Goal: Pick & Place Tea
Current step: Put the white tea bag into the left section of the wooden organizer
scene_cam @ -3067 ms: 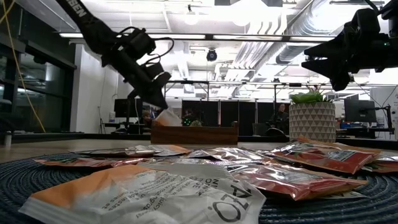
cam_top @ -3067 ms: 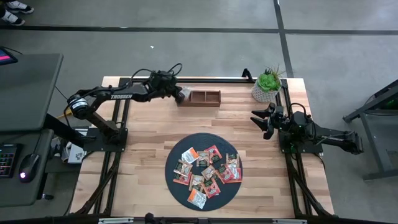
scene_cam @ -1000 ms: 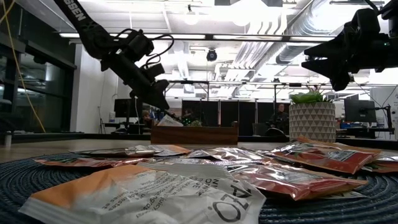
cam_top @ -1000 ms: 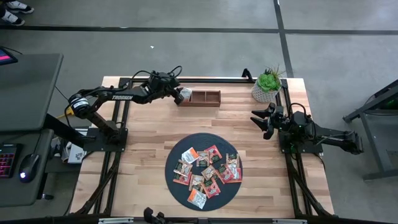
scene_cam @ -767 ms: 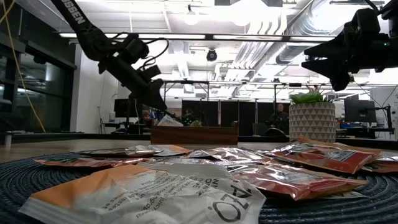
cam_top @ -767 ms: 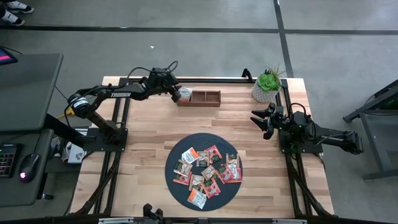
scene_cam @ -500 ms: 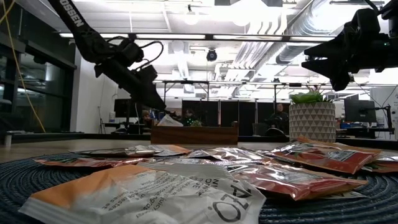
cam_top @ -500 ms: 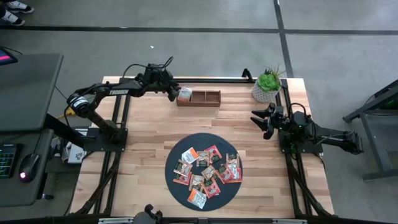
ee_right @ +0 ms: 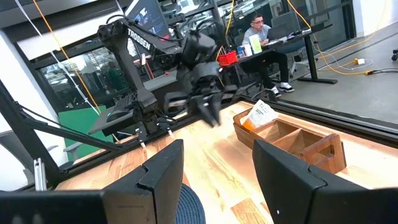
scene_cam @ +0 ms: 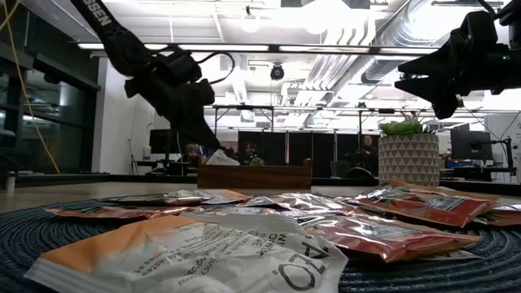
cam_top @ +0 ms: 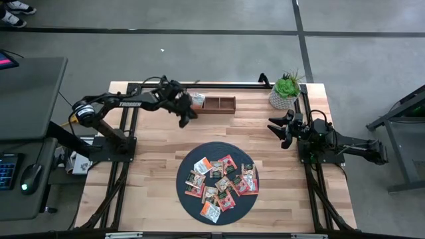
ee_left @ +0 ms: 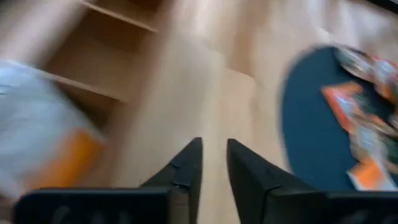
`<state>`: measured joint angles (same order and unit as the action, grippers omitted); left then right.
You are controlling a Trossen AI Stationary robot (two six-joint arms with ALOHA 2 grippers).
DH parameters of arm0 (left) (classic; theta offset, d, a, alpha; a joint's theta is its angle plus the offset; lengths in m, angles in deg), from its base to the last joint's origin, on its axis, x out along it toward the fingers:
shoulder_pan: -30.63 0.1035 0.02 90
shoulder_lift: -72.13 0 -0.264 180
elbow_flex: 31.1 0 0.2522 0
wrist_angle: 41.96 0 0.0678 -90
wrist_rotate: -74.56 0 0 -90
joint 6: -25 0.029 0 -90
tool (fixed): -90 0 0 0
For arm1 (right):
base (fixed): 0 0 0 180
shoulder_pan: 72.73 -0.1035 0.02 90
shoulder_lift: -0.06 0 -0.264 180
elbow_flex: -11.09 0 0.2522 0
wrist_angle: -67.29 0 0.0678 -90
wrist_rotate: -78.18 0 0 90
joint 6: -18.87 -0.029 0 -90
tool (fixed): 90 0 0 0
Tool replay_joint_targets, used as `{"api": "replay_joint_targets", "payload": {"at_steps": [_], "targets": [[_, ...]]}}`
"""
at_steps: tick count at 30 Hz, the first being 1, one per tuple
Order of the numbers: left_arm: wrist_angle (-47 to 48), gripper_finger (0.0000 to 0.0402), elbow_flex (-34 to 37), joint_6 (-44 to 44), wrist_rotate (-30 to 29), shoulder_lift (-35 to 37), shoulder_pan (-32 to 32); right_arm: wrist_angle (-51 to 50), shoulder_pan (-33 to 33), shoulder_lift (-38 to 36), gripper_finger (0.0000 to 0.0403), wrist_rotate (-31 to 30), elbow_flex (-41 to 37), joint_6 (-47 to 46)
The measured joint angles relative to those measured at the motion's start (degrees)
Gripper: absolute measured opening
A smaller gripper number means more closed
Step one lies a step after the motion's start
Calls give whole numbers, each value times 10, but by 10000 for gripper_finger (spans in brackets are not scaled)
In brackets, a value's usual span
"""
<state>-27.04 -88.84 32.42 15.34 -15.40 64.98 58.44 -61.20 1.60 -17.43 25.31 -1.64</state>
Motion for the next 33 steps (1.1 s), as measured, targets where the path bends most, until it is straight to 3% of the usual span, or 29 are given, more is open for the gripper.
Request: {"api": "replay_joint_targets", "payload": {"at_steps": [6, 15, 27, 33], "targets": [[43, 4, 0, 4, 31, 0, -98, 0, 0, 0, 188, 0, 0, 0], [93, 11, 0, -1, -68, 0, -230, 0, 0, 0, 188, 0, 0, 0], [84, 12, 0, -20, -99, 0, -281, 0, 0, 0, 188, 0, 0, 0], [75, 12, 0, -87, -110, 27, -291, 4, 0, 0, 188, 0, 0, 0]]}}
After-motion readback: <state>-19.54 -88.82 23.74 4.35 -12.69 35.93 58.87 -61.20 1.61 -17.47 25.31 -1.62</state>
